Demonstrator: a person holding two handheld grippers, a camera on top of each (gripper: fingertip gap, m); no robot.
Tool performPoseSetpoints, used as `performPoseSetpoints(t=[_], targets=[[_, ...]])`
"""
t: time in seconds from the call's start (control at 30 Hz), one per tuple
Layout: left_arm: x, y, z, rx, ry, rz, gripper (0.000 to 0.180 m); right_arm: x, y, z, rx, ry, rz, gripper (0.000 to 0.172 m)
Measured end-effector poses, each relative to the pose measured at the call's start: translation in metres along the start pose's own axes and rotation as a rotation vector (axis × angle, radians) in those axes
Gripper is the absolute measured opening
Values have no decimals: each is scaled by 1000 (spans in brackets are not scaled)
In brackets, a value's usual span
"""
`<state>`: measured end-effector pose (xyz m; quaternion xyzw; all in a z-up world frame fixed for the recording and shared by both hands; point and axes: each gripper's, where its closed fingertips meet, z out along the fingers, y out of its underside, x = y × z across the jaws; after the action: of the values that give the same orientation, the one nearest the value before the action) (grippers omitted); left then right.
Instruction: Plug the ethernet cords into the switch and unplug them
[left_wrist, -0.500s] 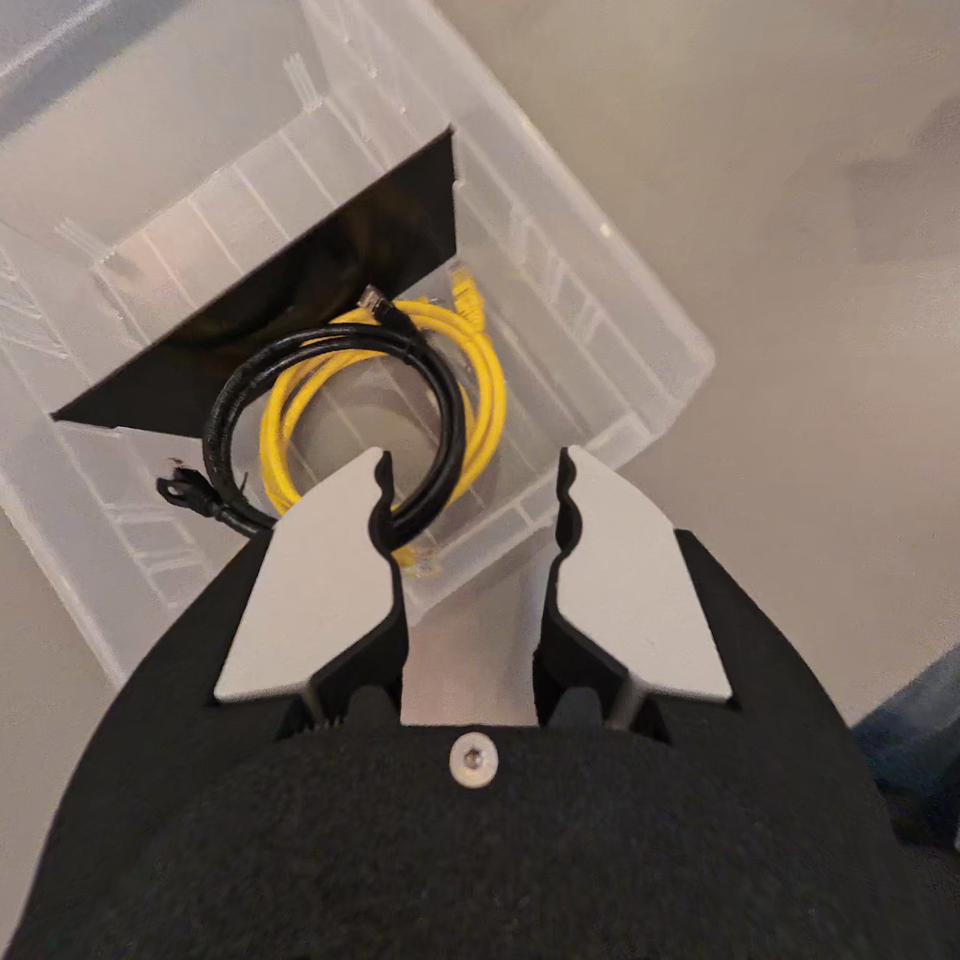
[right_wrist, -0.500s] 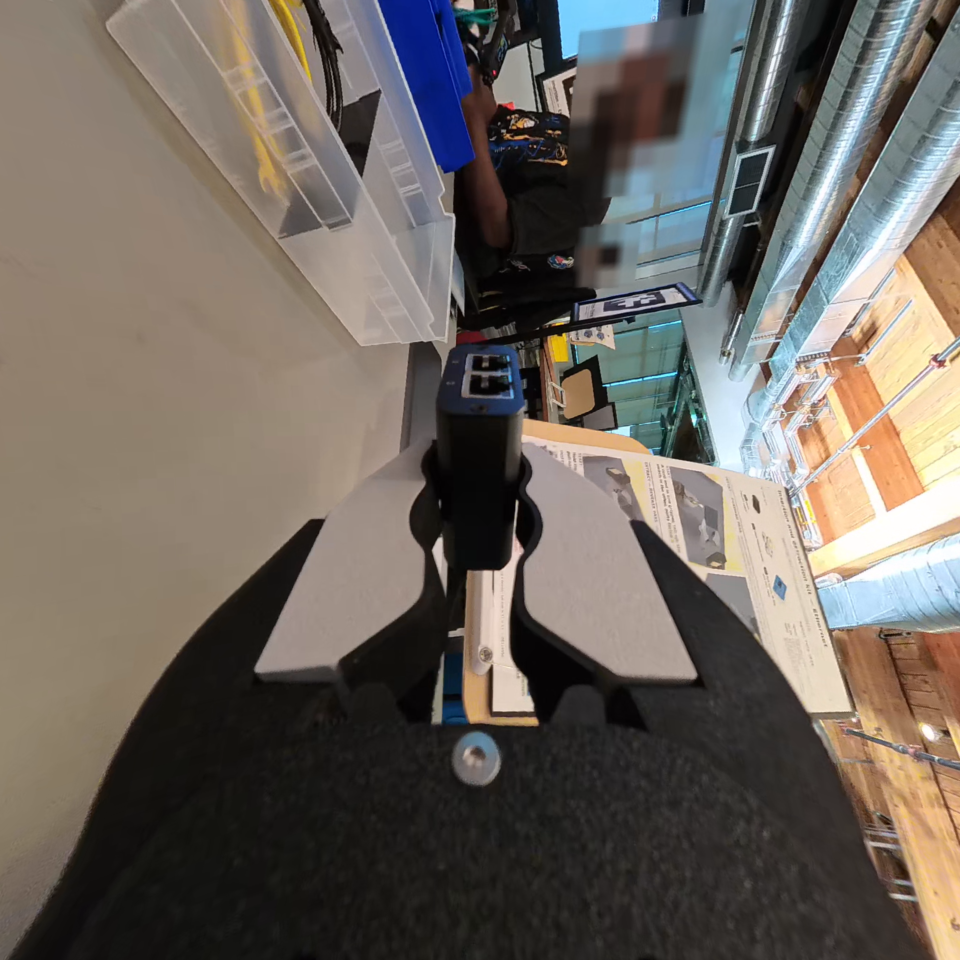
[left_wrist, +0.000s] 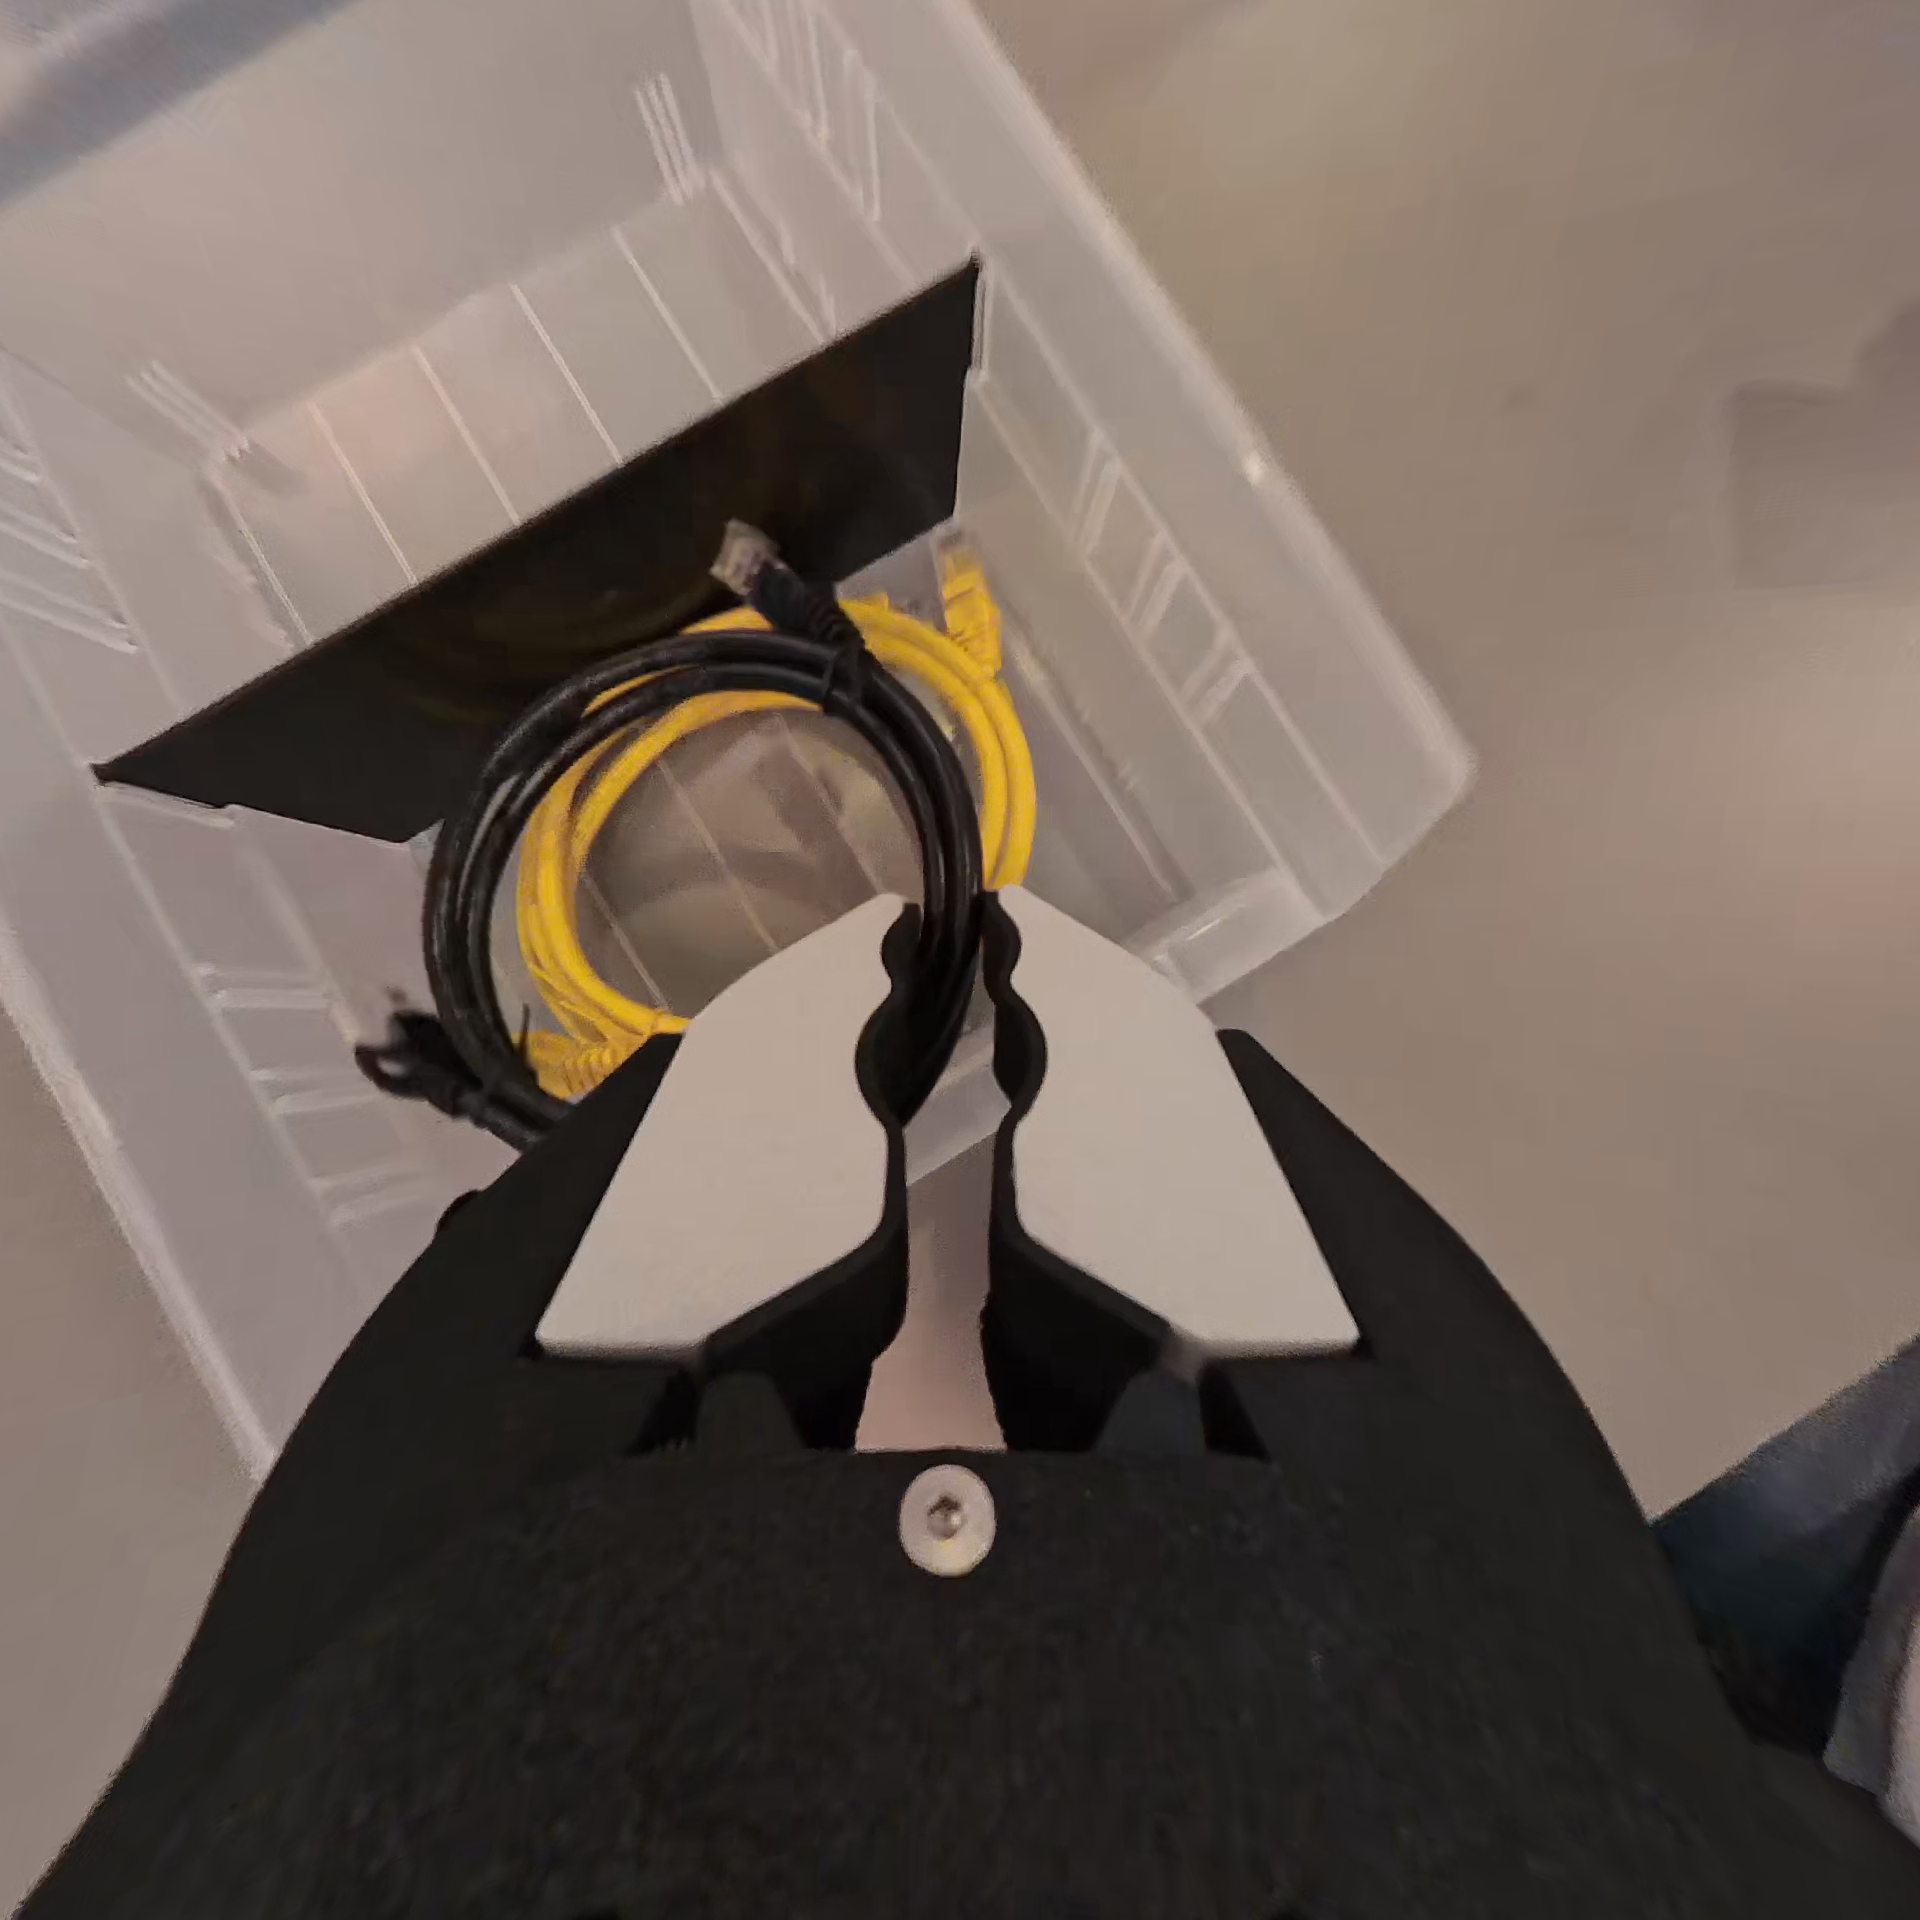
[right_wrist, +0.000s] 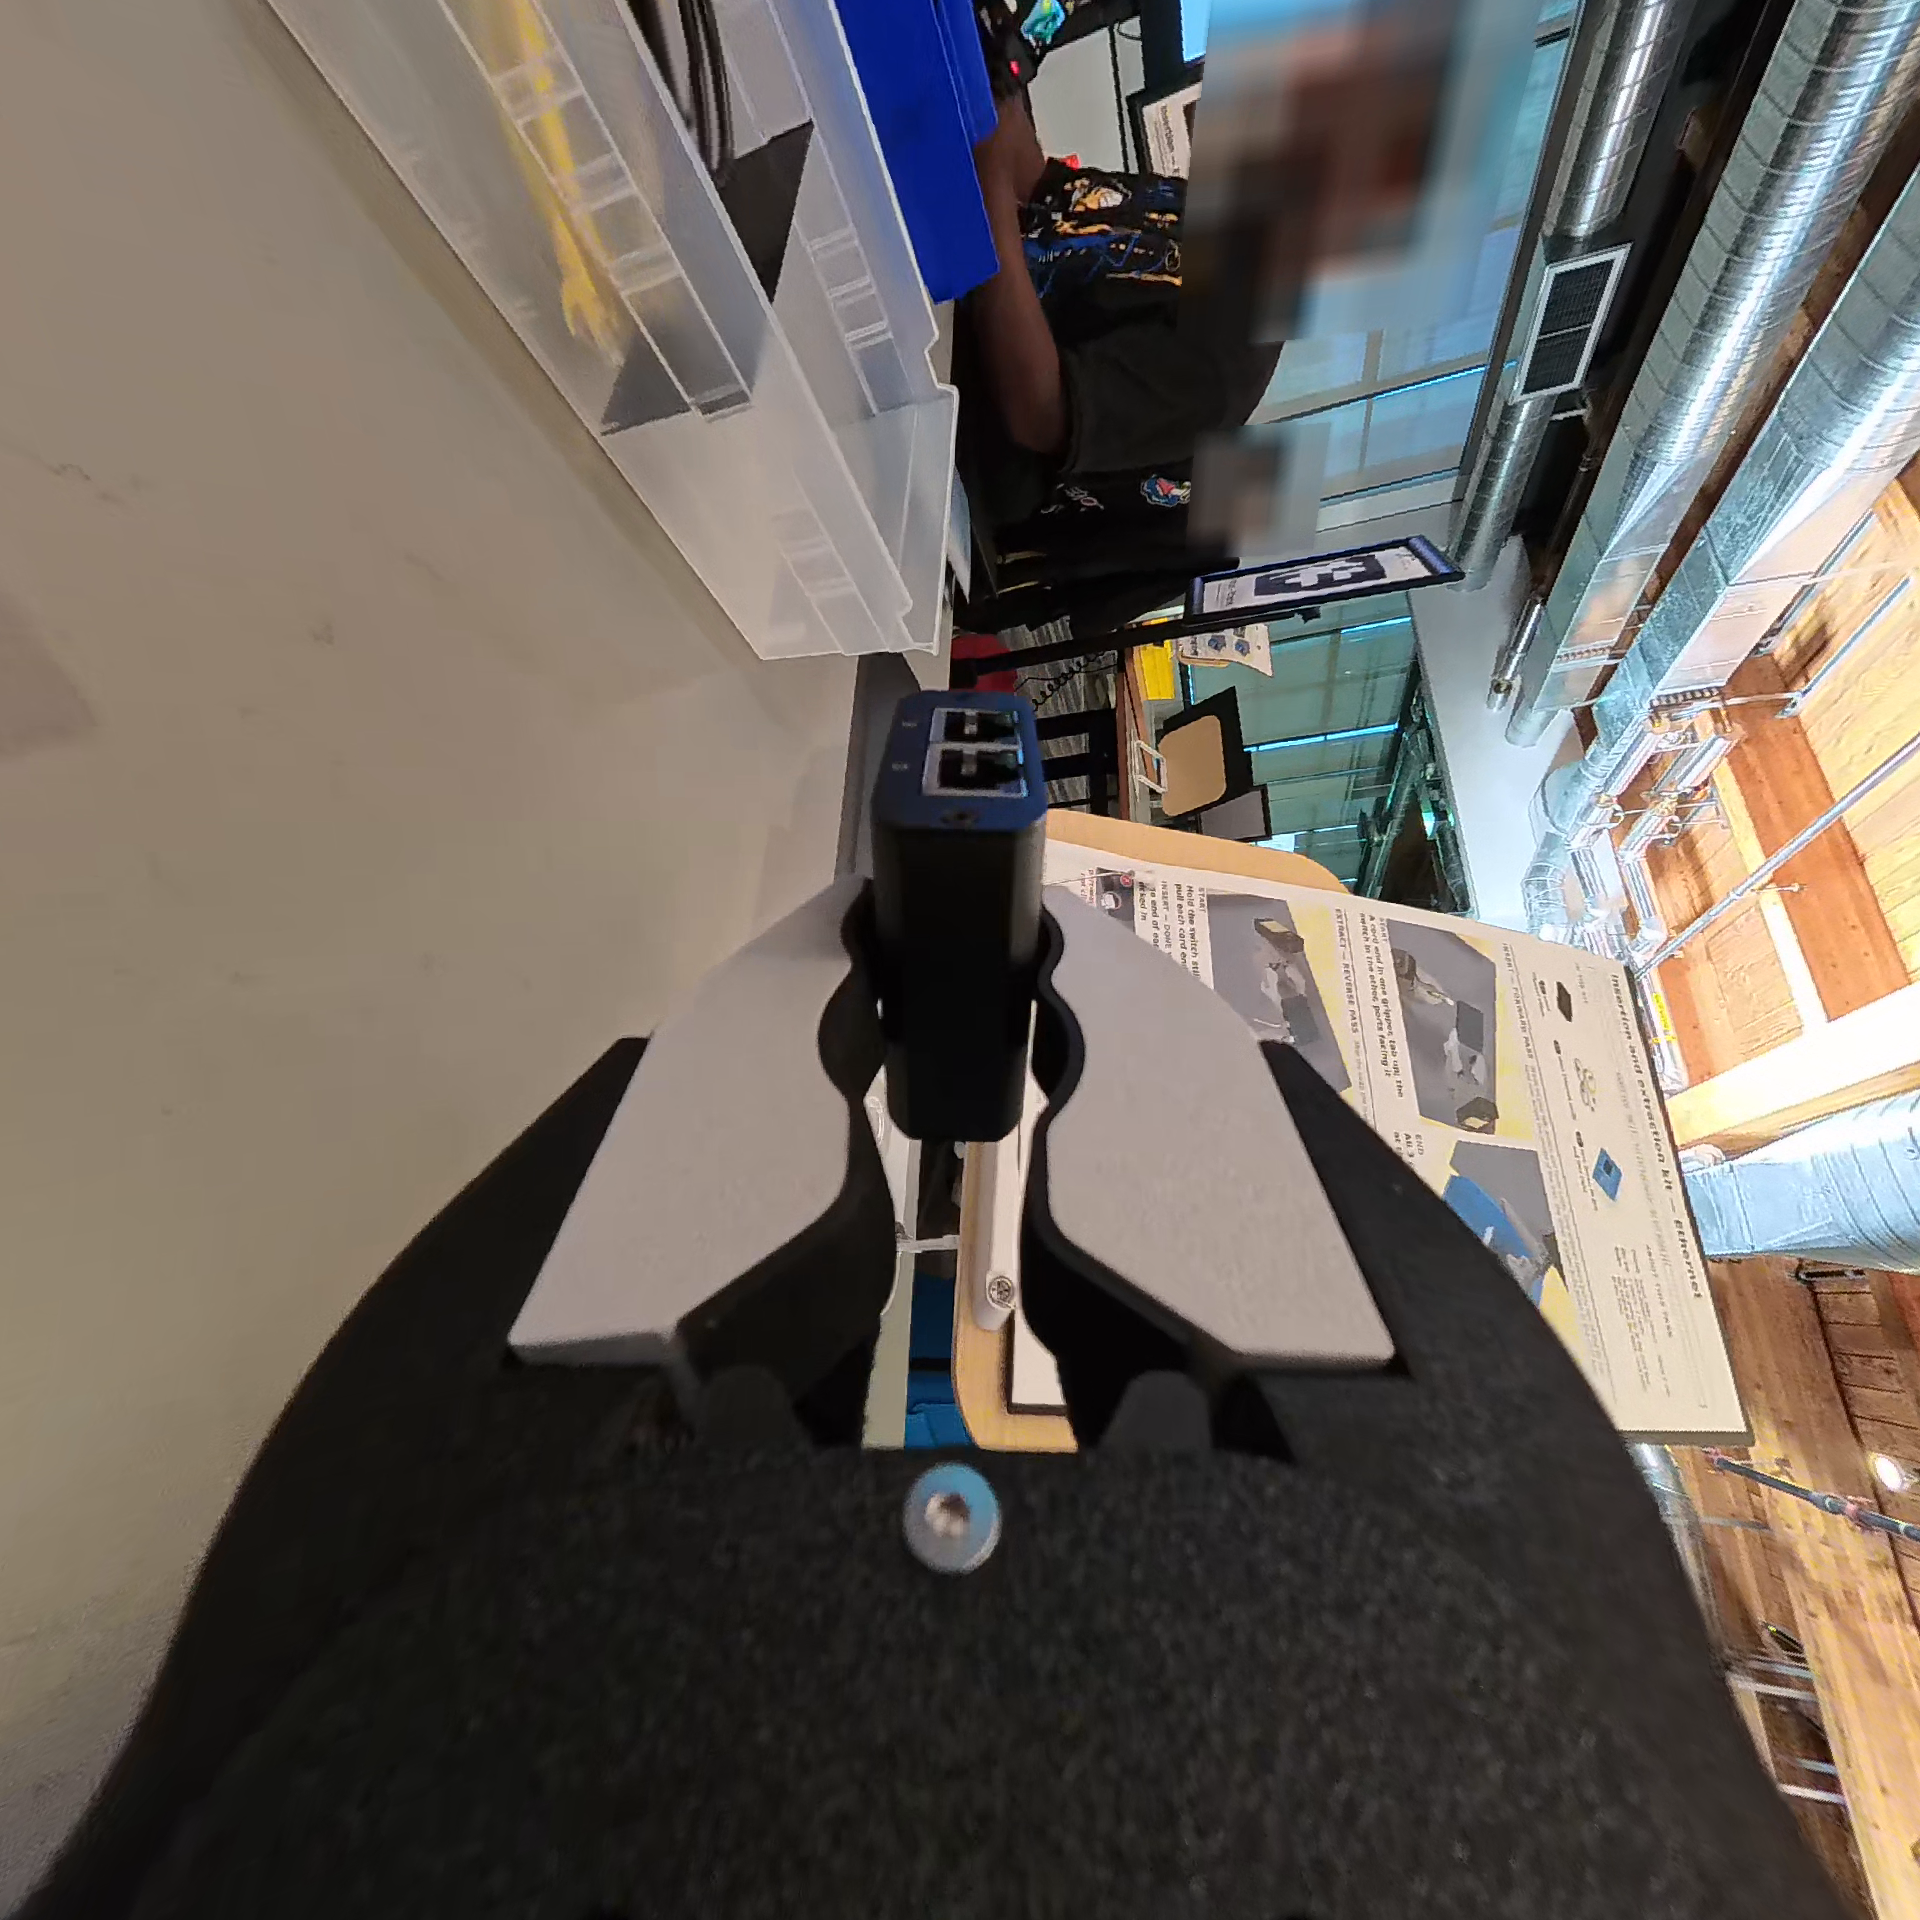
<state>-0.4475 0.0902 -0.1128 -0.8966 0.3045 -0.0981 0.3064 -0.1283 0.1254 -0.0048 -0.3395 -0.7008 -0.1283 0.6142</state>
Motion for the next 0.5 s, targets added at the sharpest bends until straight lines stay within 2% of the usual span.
performPoseSetpoints(t=[0.03, 0.23, 0.37, 0.43, 0.5], targets=[[4, -4, -7, 40, 16, -14, 10, 0, 0, 0, -1, -1, -1, 24], [72, -53, -76, 400, 254, -100, 8, 5, -3, -3, 5, 15, -5, 24], [141, -89, -123, 612, 469, -116, 8, 7, -5, -5, 5, 21, -9, 24], [178, -102, -129, 649, 609, -157, 8, 8, -6, -6, 4, 24, -15, 24], [212, -107, -117, 637, 748, -233, 8, 9, -7, -7, 4, 29, -18, 24]])
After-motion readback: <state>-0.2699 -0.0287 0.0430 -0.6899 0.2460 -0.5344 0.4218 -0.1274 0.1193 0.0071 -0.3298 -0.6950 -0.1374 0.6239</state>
